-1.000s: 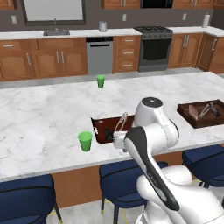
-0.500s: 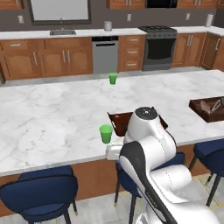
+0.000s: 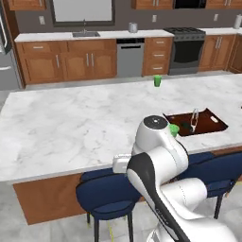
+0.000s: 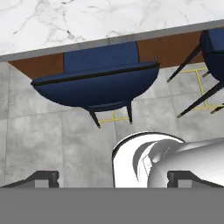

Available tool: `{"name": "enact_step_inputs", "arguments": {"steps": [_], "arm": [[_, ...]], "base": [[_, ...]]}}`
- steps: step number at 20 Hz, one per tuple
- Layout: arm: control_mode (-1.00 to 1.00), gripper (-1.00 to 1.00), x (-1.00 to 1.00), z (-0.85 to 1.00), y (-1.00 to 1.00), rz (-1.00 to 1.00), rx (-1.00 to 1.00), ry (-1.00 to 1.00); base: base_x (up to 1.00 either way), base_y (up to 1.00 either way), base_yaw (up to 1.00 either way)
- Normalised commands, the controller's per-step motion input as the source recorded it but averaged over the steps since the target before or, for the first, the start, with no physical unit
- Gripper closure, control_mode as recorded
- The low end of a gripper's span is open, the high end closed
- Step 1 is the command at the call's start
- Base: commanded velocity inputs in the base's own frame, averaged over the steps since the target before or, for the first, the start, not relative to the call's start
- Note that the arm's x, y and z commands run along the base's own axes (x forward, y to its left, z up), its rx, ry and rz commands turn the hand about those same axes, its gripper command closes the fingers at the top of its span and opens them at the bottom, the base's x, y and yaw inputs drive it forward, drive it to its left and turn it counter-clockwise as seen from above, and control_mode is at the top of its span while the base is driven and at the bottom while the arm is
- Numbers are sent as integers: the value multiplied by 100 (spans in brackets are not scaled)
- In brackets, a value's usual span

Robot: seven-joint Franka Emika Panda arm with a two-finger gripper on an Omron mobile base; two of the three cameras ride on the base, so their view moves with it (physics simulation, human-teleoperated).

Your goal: Gather the lime and eggplant from the fridge and place them on a tray on the dining counter. Then gather the steak and fish from the fridge and place them on the other tray.

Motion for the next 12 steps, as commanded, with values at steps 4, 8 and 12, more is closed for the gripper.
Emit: {"name": "enact_step_inputs", "arguments": {"steps": [4, 8, 12], "arm": [[100, -100, 0, 0, 0, 0, 0, 0], [100, -100, 0, 0, 0, 0, 0, 0], [100, -100, 0, 0, 0, 0, 0, 0]], "base": [[-25, 100, 0], [-21, 100, 0], [-10, 100, 0]]}}
